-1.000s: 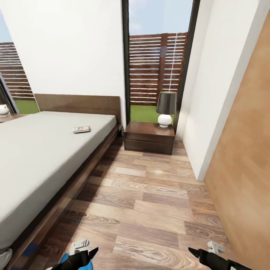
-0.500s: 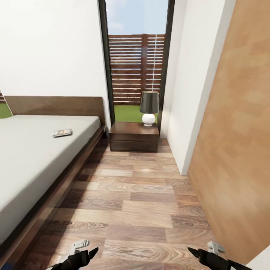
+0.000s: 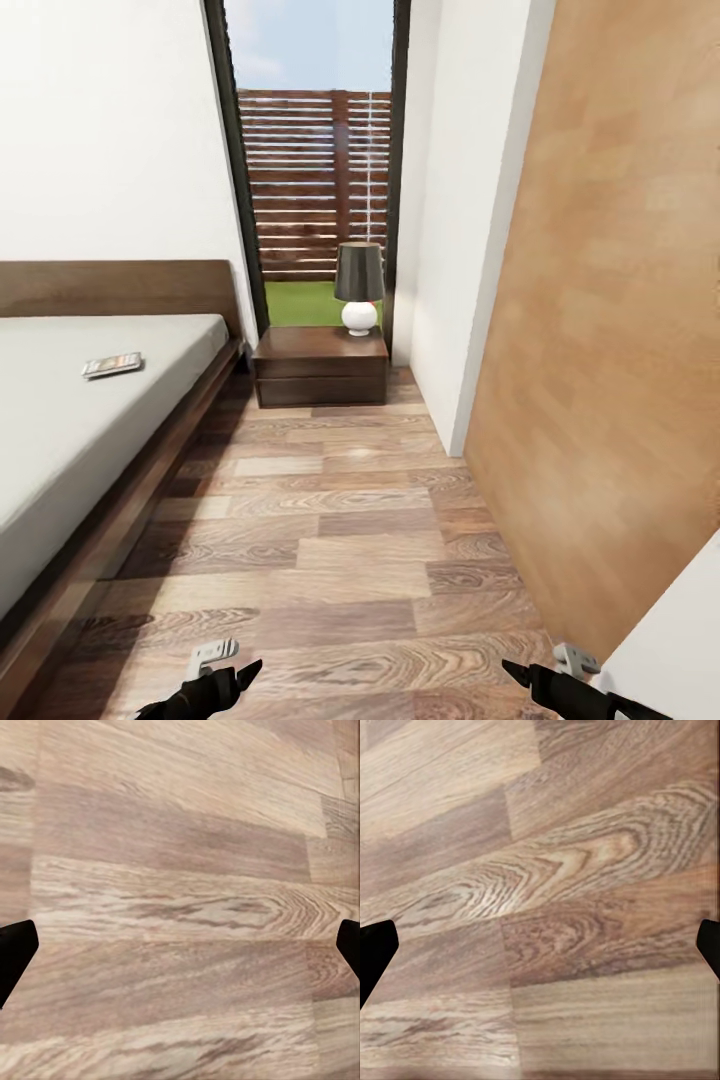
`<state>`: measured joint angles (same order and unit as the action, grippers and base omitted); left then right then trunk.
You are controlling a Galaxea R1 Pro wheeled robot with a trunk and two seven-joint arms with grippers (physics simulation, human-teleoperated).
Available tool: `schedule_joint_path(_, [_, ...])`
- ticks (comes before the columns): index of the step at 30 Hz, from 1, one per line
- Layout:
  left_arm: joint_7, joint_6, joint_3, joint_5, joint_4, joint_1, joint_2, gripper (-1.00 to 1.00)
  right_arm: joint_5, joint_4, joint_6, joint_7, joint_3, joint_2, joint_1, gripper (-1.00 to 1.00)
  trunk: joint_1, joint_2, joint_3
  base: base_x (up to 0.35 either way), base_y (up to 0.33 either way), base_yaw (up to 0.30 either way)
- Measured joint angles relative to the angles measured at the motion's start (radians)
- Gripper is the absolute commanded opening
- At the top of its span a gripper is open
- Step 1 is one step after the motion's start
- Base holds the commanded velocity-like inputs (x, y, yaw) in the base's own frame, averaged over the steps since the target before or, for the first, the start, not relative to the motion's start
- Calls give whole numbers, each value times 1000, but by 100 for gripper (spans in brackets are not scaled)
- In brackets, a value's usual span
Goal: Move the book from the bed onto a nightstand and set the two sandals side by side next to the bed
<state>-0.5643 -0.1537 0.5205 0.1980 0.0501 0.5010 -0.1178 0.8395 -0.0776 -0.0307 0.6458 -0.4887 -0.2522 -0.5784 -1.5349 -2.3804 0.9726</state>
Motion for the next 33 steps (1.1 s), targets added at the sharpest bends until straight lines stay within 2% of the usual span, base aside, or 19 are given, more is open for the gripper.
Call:
schedule_joint_path(2, [0, 0, 0, 0, 0, 0, 0, 100, 0, 0, 0, 0, 0, 0, 0, 100, 0, 0, 0, 0, 0, -37])
schedule_joint_path(33, [-2, 1, -1, 0, 0, 0, 0, 100, 0, 0, 0, 0, 0, 0, 0, 100, 119, 217, -97, 0, 0, -2])
